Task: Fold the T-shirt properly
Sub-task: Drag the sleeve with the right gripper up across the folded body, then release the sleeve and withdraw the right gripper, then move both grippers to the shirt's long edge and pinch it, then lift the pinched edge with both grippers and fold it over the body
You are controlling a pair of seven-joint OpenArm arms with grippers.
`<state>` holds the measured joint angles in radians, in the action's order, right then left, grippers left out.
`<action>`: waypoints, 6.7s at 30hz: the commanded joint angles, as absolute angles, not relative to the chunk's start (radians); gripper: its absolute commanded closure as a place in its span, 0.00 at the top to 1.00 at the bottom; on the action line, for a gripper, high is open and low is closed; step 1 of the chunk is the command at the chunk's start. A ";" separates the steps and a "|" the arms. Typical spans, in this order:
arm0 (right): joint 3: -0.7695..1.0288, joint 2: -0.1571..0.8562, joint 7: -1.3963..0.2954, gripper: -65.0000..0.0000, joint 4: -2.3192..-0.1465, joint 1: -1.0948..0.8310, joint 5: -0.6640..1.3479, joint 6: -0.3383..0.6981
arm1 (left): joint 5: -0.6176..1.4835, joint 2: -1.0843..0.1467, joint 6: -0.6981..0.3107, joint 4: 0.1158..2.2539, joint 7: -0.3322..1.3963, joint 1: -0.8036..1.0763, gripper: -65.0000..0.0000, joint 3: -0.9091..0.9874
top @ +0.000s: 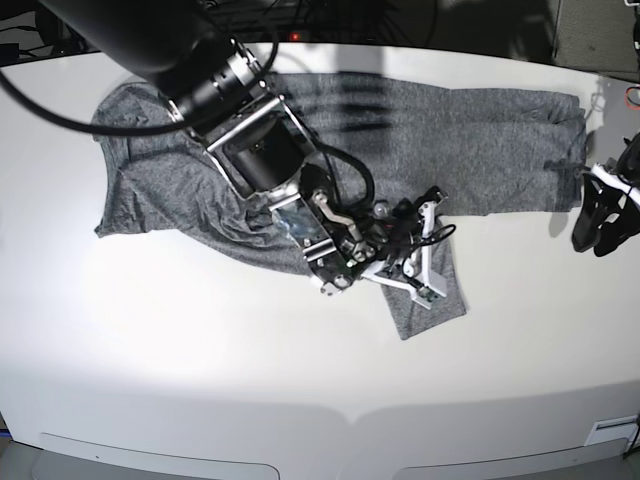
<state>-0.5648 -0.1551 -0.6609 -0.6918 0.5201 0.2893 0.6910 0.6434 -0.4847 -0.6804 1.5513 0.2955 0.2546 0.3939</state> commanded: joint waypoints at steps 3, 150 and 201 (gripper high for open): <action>-0.570 -0.157 -0.681 0.03 -0.719 0.518 0.247 0.698 | 0.662 -0.504 -0.682 1.566 0.269 0.247 0.36 0.405; -0.047 0.381 -1.109 0.00 -1.194 0.528 0.564 0.698 | 0.529 -0.418 -0.369 0.957 0.684 -0.614 0.00 -0.242; 0.244 0.399 -1.239 0.00 -2.043 -0.142 0.718 0.698 | 0.446 -0.635 -0.313 1.914 1.047 -0.004 0.00 -0.018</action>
<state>0.2359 0.3878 -1.2526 -2.0251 -0.1528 0.7097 0.6933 0.4488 -0.6174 -0.3210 1.8980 1.0595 0.0113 -0.0269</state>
